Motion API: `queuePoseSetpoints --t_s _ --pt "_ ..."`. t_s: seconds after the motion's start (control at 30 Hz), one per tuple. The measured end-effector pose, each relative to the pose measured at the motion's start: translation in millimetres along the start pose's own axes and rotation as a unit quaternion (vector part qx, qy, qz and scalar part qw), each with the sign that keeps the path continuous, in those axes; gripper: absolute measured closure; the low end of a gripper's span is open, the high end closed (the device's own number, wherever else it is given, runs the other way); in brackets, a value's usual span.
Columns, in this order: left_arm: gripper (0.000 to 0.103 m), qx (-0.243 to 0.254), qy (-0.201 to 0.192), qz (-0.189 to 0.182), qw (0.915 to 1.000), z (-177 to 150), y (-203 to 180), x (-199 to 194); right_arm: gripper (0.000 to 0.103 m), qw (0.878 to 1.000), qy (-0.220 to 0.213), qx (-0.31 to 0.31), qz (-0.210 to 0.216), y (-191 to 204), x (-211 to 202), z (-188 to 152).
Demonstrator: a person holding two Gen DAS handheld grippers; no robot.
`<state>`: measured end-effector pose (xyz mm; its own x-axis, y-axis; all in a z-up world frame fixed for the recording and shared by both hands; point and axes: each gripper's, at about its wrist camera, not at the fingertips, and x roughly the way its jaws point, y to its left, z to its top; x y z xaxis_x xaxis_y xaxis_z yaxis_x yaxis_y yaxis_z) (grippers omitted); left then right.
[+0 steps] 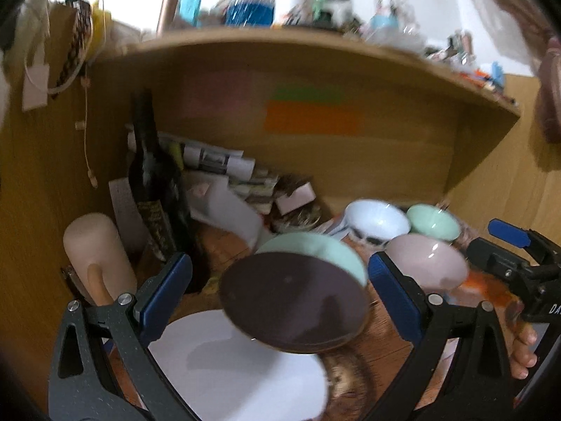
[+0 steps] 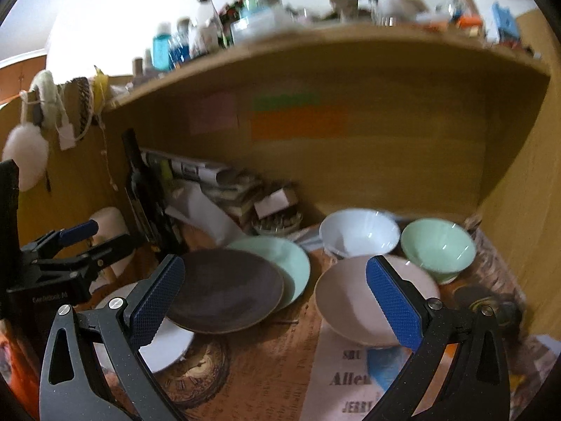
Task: Organize plates and bowls
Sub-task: 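Lower the left tool and grasp the dark brown plate rim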
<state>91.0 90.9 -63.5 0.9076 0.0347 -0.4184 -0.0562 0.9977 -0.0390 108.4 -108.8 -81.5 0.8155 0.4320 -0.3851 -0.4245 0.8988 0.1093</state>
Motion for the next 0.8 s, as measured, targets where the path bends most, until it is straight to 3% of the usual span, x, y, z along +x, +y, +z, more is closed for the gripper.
queuePoseSetpoints --t_s 0.1,0.23,0.33,0.47,0.8 --pt "0.001 0.002 0.031 0.006 0.9995 -2 14 21 0.0 0.999 0.031 0.009 0.009 -2 19 -6" --pt "0.008 -0.004 0.07 0.009 0.9975 -3 33 49 0.015 0.997 0.07 0.012 0.01 -1 40 -16" --pt "0.02 -0.011 0.105 0.007 0.9944 -4 46 70 0.025 0.995 0.1 0.016 0.017 1 57 -22" --pt "0.041 -0.008 0.146 0.002 0.9892 -9 57 94 0.03 0.991 0.13 0.025 0.021 1 76 -29" --pt "0.062 -0.011 0.216 -0.03 0.9758 -17 72 137 0.06 0.98 0.196 0.043 0.012 3 113 -45"
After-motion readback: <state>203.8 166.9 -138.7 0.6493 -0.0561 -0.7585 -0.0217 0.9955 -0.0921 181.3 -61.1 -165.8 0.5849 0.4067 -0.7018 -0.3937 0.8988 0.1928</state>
